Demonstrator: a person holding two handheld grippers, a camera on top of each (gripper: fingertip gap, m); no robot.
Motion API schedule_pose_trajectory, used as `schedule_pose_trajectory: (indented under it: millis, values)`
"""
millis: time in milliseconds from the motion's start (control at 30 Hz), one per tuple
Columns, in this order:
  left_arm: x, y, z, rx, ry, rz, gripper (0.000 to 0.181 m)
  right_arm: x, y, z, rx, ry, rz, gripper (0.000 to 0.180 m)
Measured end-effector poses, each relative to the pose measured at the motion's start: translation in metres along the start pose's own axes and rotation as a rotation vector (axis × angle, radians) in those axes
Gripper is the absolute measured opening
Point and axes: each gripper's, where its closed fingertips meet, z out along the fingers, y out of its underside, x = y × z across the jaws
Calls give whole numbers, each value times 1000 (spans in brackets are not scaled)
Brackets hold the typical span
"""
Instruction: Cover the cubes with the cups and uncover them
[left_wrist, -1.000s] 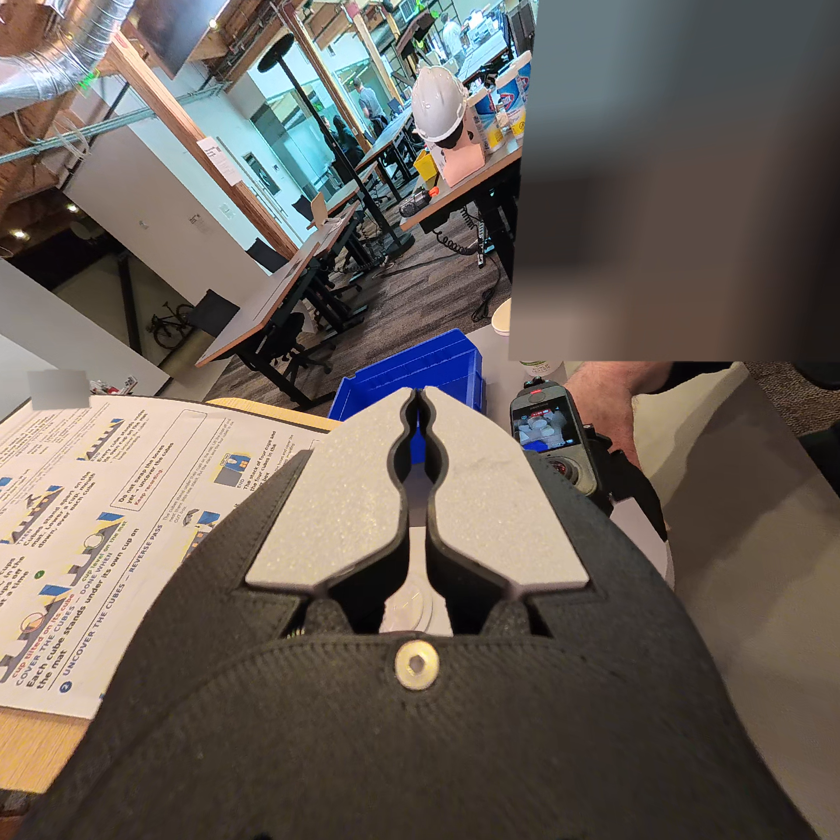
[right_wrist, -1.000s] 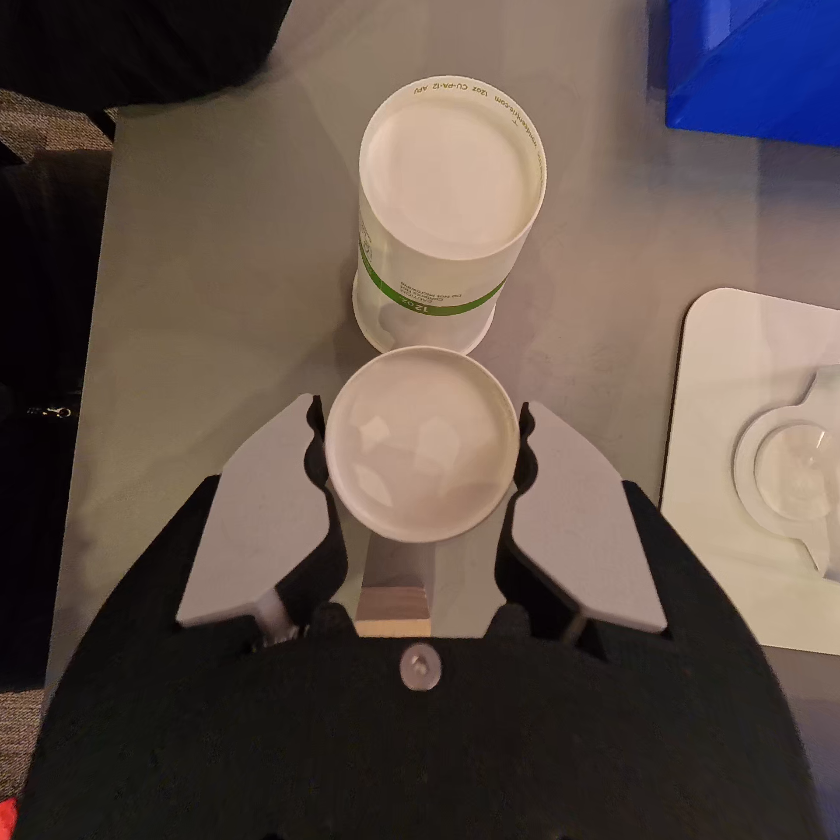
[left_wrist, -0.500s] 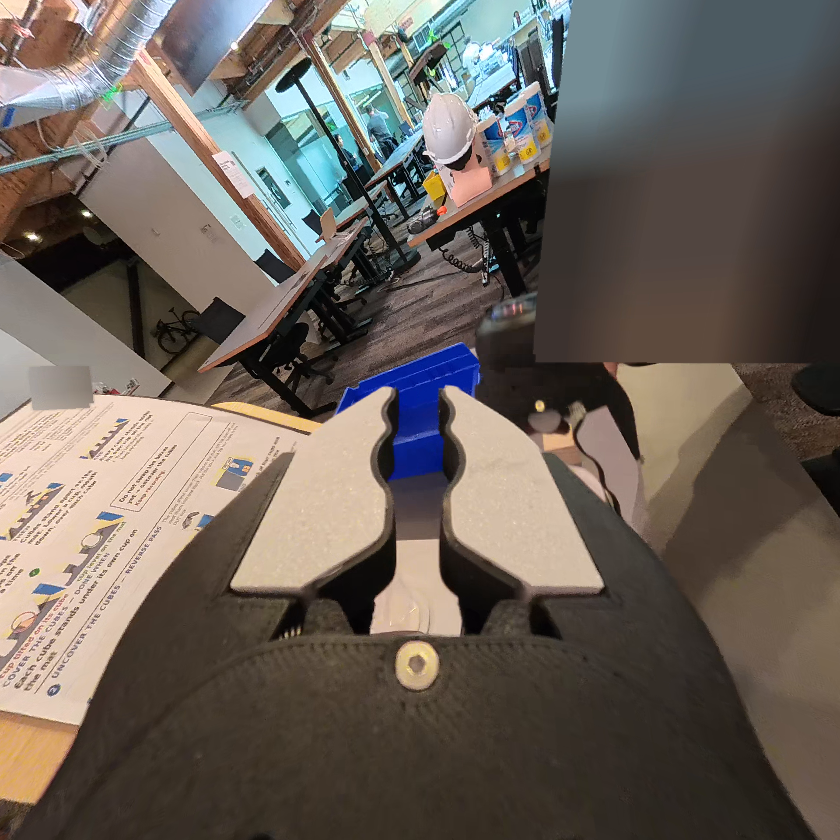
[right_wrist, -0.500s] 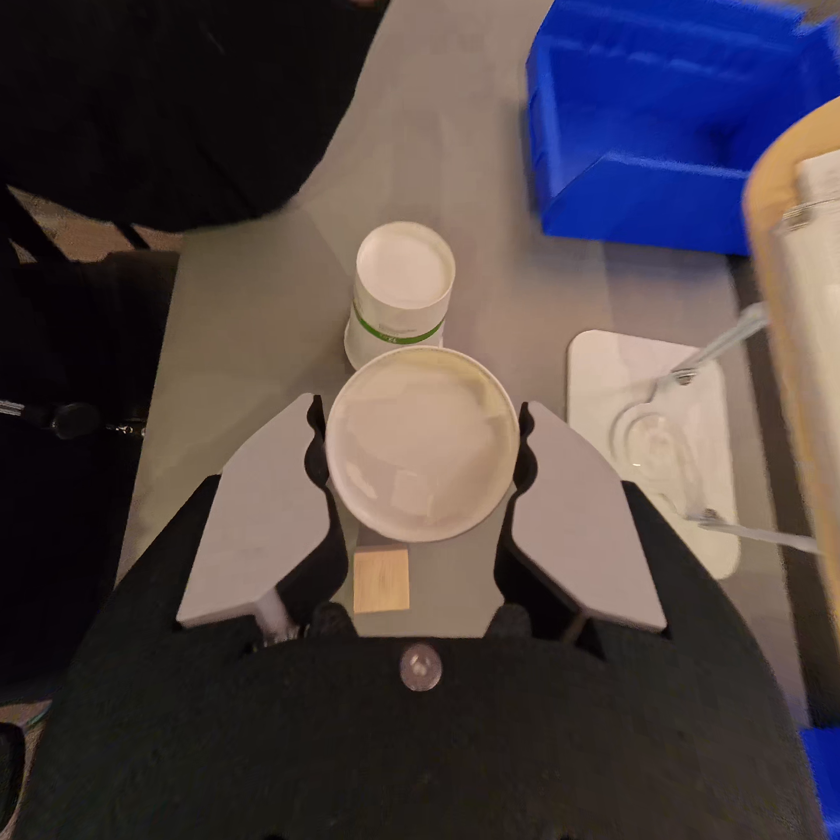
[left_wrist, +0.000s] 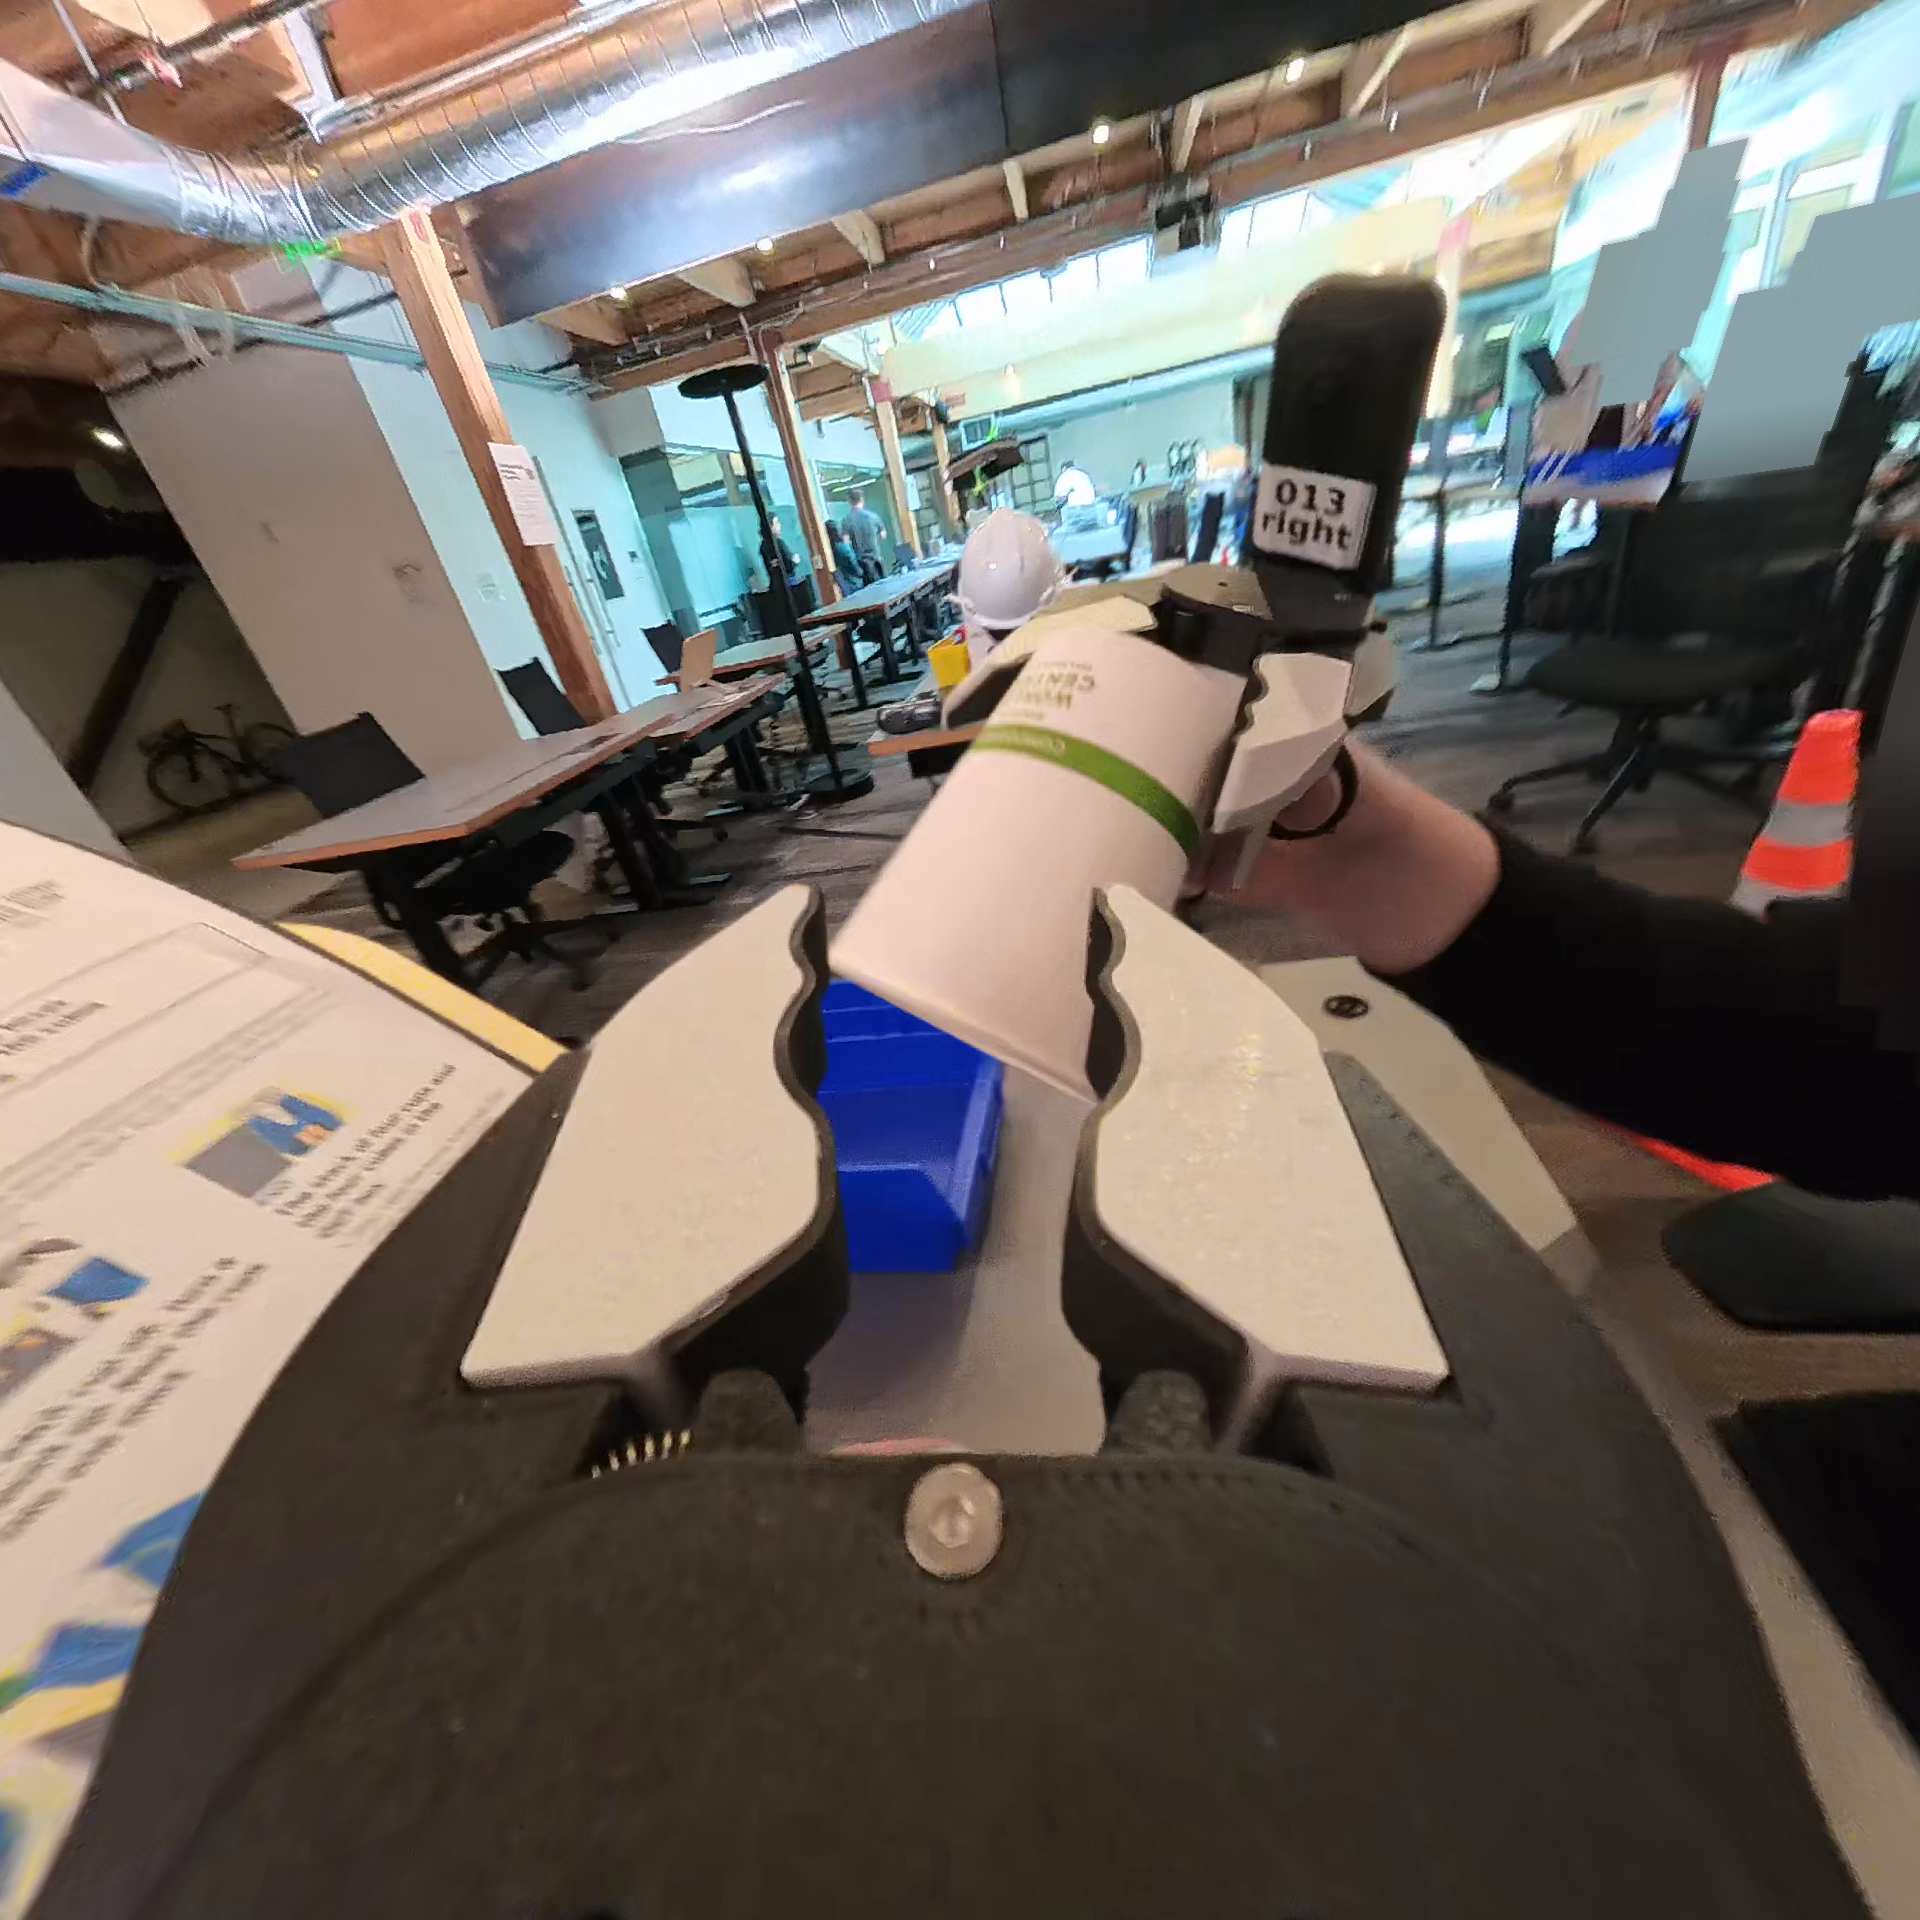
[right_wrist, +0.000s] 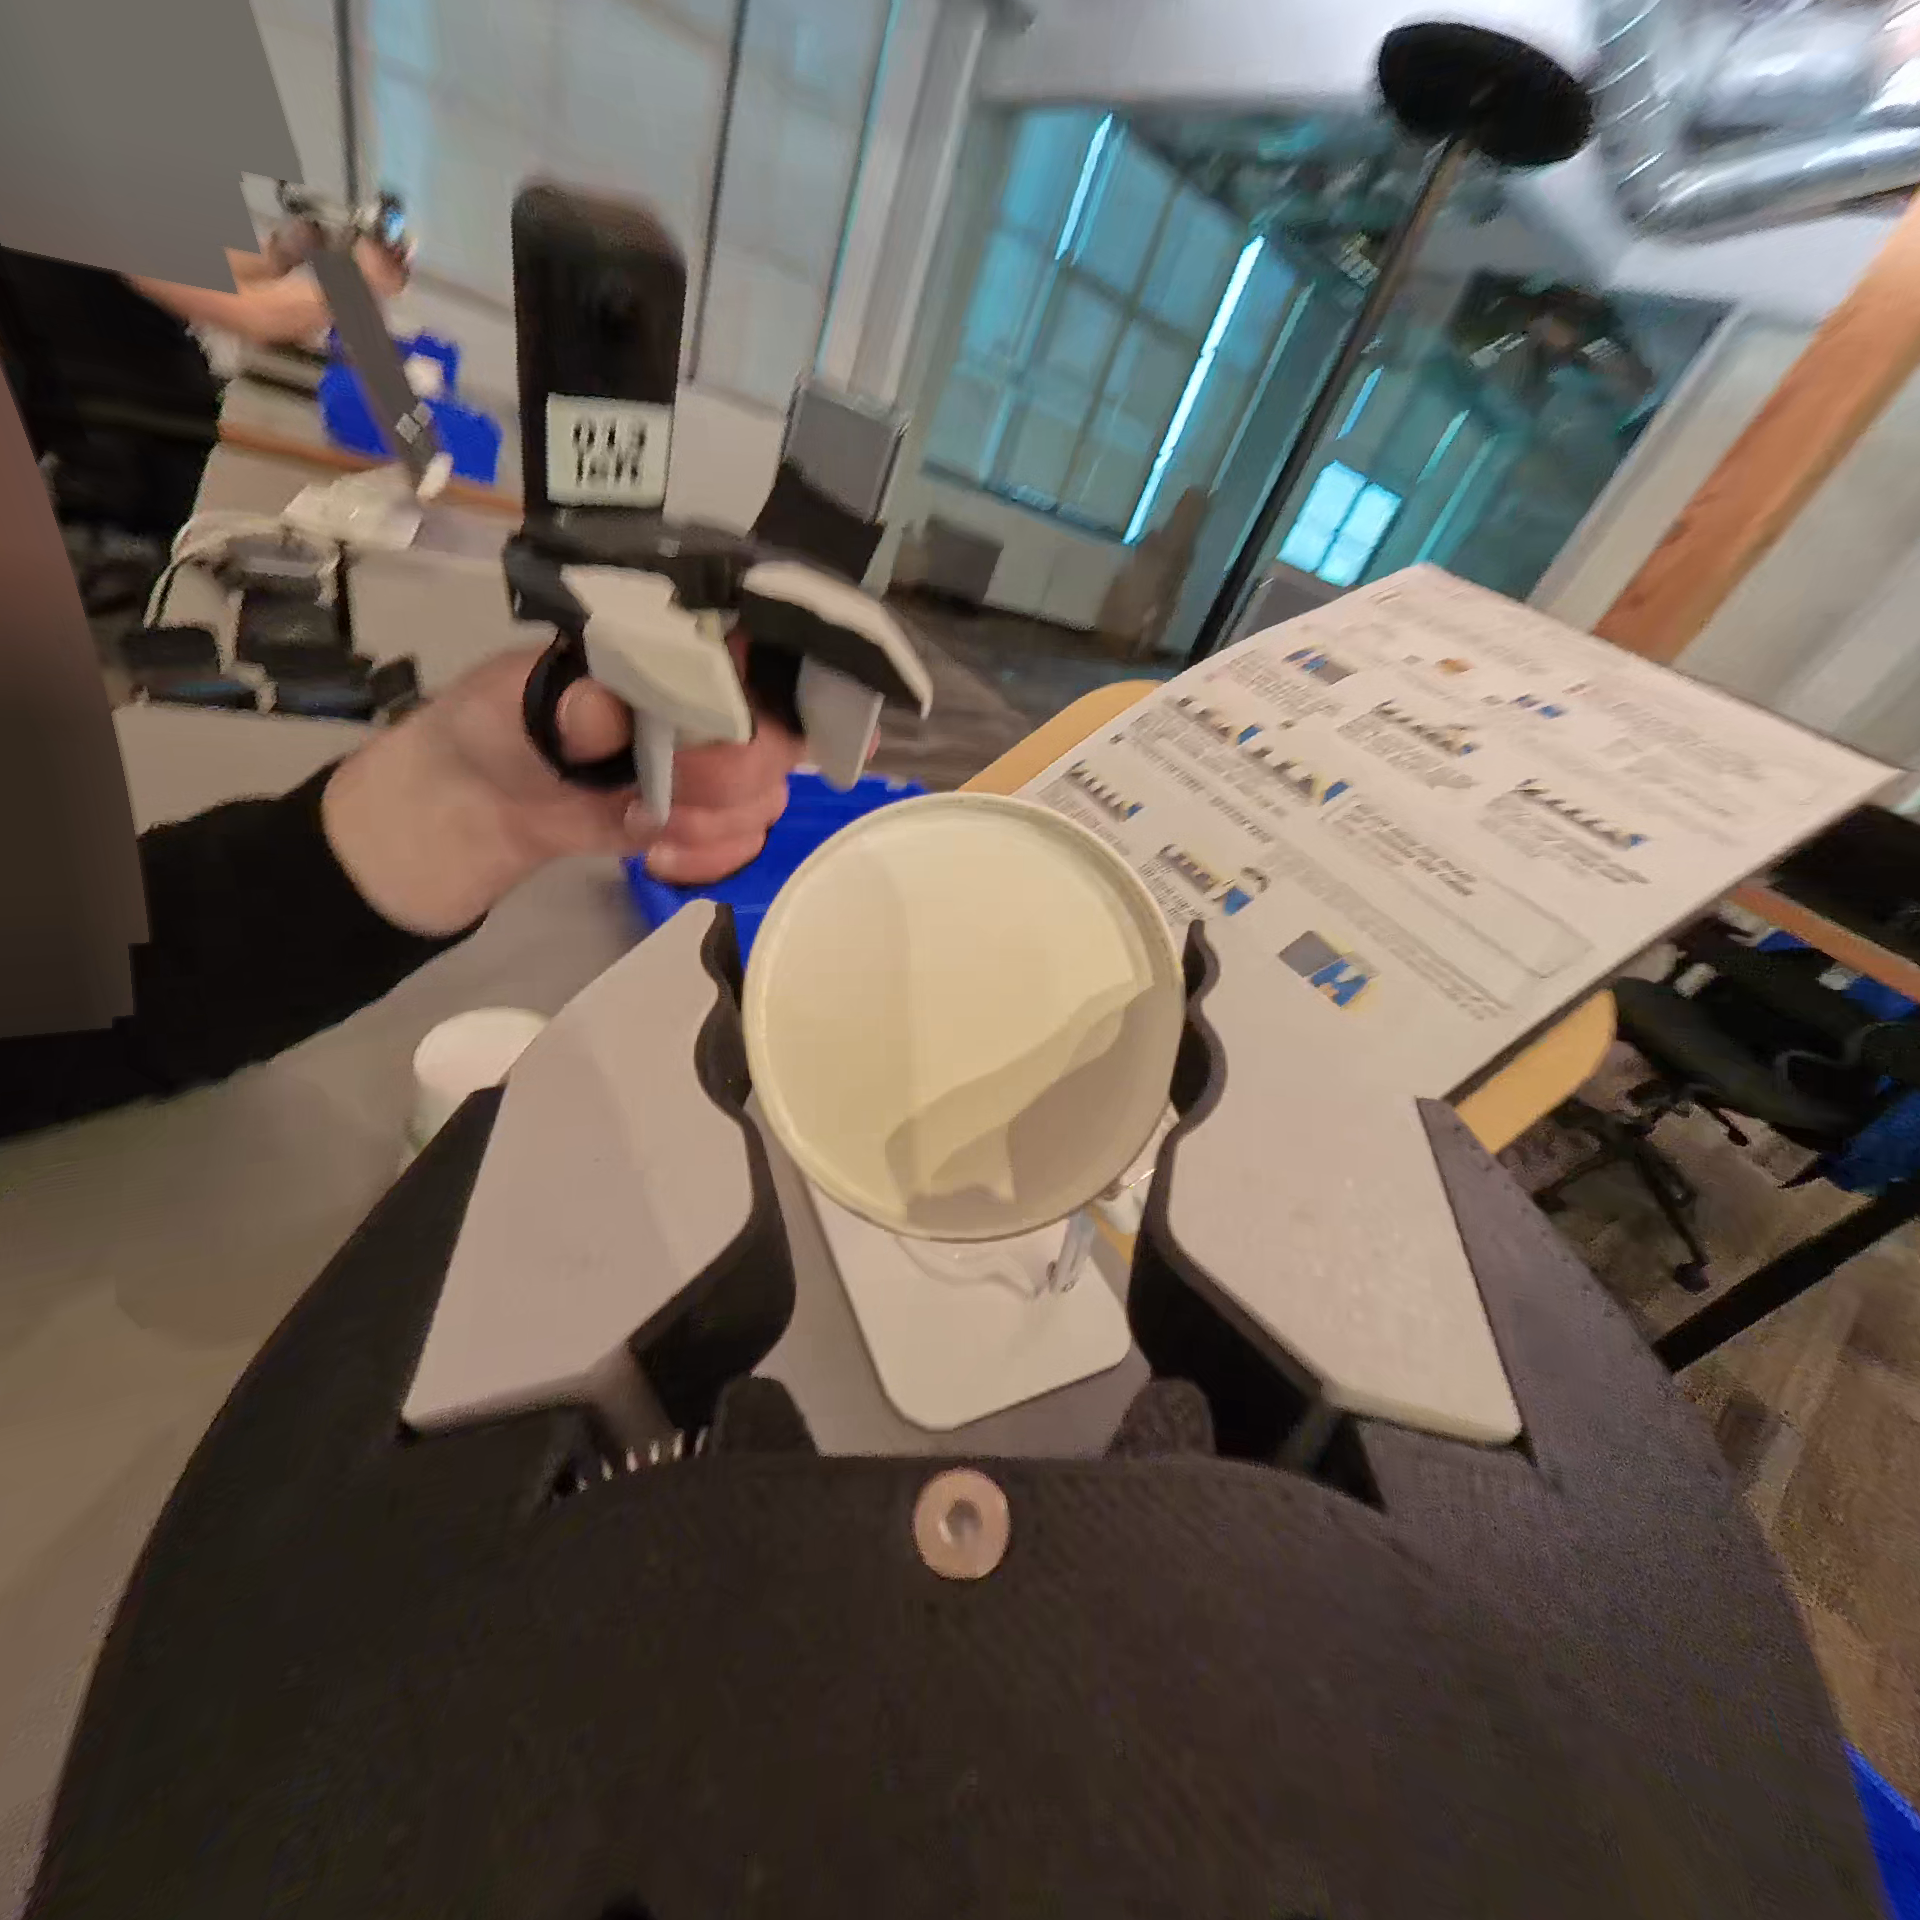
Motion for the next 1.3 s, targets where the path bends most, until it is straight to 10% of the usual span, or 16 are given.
schedule_pose_trajectory:
  millis: [333, 900, 1033, 1300]
  values:
    - [-2, 29, 34, 120, 143, -344, 55, 22, -8, -17, 282, 156, 56, 81]
    - [38, 17, 35, 190, 406, -412, 0, 6, 5, -9, 423, 101, 127, 80]
    - [42, 14, 33, 156, 389, -347, 0, 8, 13, -18, 356, 86, 110, 100]
    - [49, 57, 32, -272, 265, 1, 0, -7, 8, -49, 23, -124, -78, 79]
